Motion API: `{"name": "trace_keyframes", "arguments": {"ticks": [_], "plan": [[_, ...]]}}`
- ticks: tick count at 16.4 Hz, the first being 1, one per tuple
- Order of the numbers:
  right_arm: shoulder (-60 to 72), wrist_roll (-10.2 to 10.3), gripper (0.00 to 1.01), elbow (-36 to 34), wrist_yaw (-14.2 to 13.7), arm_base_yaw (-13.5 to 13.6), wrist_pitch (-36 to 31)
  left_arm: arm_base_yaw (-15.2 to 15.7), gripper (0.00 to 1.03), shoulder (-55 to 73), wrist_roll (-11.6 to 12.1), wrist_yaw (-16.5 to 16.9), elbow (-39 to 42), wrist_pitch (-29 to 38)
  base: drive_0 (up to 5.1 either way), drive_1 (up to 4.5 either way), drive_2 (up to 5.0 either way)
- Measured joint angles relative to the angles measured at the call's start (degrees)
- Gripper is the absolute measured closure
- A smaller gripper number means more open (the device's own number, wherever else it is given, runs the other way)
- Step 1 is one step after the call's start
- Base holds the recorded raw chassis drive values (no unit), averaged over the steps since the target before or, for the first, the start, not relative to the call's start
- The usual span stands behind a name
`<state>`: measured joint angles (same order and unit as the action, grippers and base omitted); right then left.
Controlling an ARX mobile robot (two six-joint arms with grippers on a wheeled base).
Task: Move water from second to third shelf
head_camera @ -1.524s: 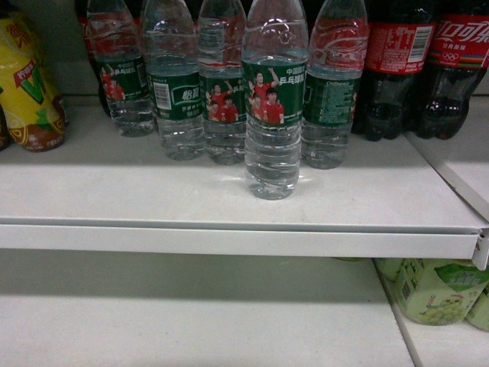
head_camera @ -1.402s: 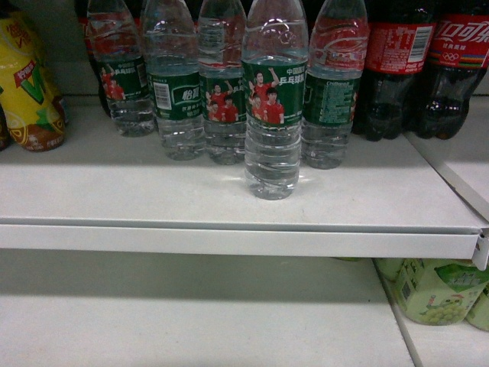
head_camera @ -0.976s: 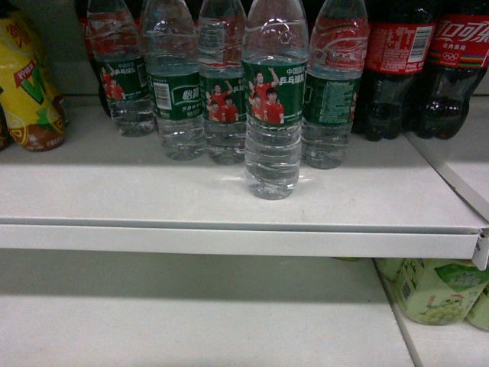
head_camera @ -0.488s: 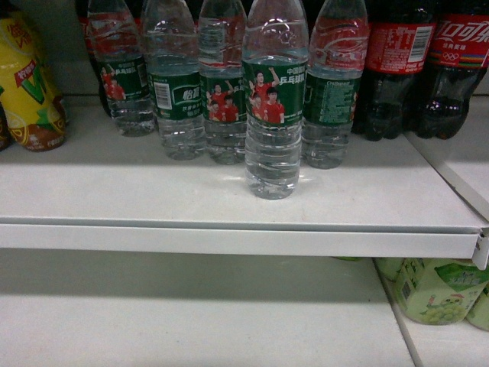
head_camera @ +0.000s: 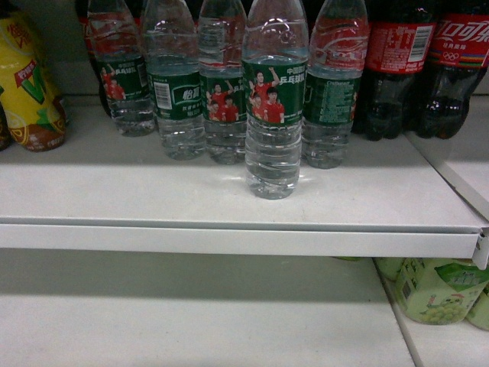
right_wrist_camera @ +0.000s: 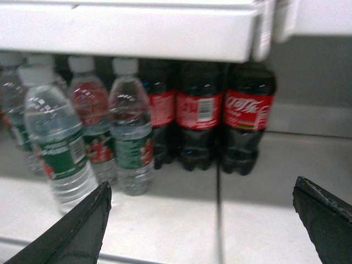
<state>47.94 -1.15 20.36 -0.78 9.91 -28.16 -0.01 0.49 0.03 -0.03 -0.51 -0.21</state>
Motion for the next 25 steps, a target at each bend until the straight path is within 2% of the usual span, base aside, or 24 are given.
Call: {"name": "trace_keyframes", "arguments": {"ticks": [5, 7, 9, 11, 14, 17, 21, 23, 25], "plan": [[18.2, 0.1, 0.03, 0.4, -4.9, 14.9, -10.9, 0.0, 0.05, 0.0, 0.0, 0.0, 0.0, 0.0, 0.0, 0.00, 0.0], [26.7, 0.2, 0.03, 3.0, -5.8, 19.2, -13.6, 0.0, 0.05, 0.0, 0.0, 0.0, 0.0, 0.0, 0.0, 0.00, 0.0], [33.2, 1.2, 0.03, 6.3, -6.1, 21.7, -14.4, 0.0, 0.05, 0.0, 0.0, 0.0, 0.0, 0.0, 0.0, 0.00, 0.0], [39.1, 3.3, 0.03, 10.5, -6.4, 22.9, -13.8, 0.0, 0.05, 0.0, 0.0, 0.0, 0.0, 0.0, 0.0, 0.00, 0.0], [44.4, 7.2, 0.03, 17.0, -7.1, 23.2, -12.5, 0.0, 0.05, 0.0, 0.0, 0.0, 0.0, 0.0, 0.0, 0.00, 0.0], [49.0, 10.1, 0.03, 24.2, -9.1, 23.5, -8.7, 0.0, 0.05, 0.0, 0.0, 0.0, 0.0, 0.0, 0.0, 0.00, 0.0], [54.0, 12.3, 0.03, 32.9, -13.1, 23.5, -3.6, 0.0, 0.05, 0.0, 0.0, 0.0, 0.0, 0.0, 0.0, 0.00, 0.0], [56.3, 12.7, 0.03, 35.6, -15.1, 23.3, -2.1, 0.0, 0.05, 0.0, 0.0, 0.0, 0.0, 0.0, 0.0, 0.00, 0.0], [58.0, 12.7, 0.03, 37.5, -16.0, 23.0, -1.4, 0.0, 0.05, 0.0, 0.0, 0.0, 0.0, 0.0, 0.0, 0.00, 0.0]]}}
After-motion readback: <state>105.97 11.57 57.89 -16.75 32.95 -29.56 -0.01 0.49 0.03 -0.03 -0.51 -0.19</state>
